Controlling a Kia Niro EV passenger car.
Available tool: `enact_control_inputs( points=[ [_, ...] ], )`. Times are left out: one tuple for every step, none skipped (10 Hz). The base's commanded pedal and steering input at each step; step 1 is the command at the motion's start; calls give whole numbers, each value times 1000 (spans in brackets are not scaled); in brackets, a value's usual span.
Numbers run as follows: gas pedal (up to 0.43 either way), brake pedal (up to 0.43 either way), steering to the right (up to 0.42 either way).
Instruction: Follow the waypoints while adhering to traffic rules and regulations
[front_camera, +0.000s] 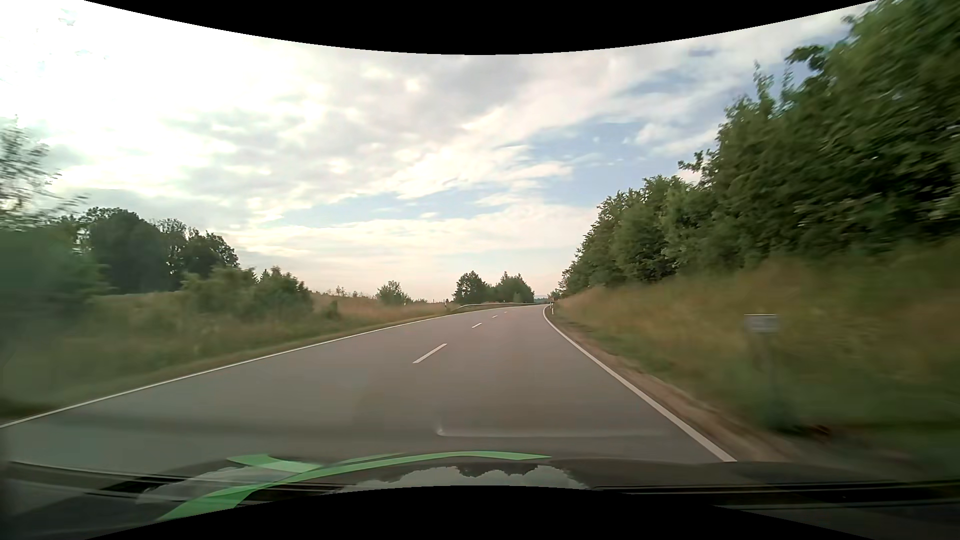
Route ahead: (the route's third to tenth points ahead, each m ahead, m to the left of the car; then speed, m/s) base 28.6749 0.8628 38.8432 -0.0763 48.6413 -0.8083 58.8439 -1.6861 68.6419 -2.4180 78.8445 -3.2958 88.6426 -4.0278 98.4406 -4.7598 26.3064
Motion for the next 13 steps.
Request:
enact_control_inputs(
  points=[
    [299,0,7],
    [311,0,8],
    [319,0,7],
    [319,0,7],
    [331,0,7],
    [331,0,7],
    [319,0,7],
    [319,0,7],
    [299,0,7],
    [268,0,8],
    [248,0,7],
    [248,0,7],
    [248,0,8]
  ],
)
